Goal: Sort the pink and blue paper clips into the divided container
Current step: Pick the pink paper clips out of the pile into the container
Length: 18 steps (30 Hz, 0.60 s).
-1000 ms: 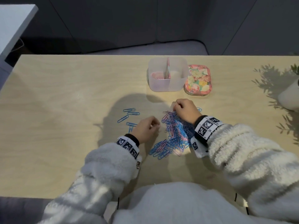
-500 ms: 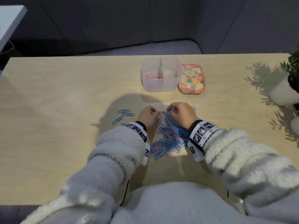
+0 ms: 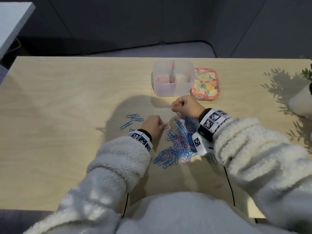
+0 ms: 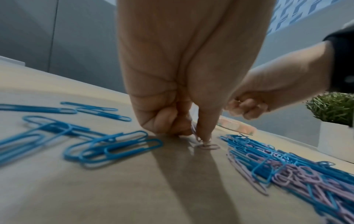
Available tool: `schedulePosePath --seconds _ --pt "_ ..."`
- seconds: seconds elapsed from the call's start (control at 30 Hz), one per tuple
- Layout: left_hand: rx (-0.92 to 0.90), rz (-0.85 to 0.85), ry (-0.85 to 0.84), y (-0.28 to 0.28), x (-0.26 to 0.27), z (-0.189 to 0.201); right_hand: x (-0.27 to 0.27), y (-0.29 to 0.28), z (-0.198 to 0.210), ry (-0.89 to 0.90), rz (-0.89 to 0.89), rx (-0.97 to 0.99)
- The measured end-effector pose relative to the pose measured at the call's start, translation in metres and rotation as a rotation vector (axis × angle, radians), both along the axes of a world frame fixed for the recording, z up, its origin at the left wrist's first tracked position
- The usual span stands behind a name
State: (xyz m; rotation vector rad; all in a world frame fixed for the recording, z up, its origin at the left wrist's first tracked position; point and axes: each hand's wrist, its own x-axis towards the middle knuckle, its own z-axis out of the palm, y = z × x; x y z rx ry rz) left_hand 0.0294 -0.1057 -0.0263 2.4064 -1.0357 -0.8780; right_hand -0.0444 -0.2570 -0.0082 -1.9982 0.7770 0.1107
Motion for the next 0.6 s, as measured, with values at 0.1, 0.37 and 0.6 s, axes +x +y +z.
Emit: schedulePosePath --seconds 0.1,0.37,0.6 --pt "-0.014 -0.018 -0.018 0.004 0.002 0.0 0.015 -0.015 0.018 -0.029 -0.114 0.238" --pt "-0.018 -0.043 -0.046 0.007 0.005 -0.002 0.076 -0.031 0.061 -0.243 -0.244 0.075" --pt "-0.163 -0.051 -0.177 -0.024 0.044 0.046 0.093 -0.03 0.057 -0.115 -0.15 -0.116"
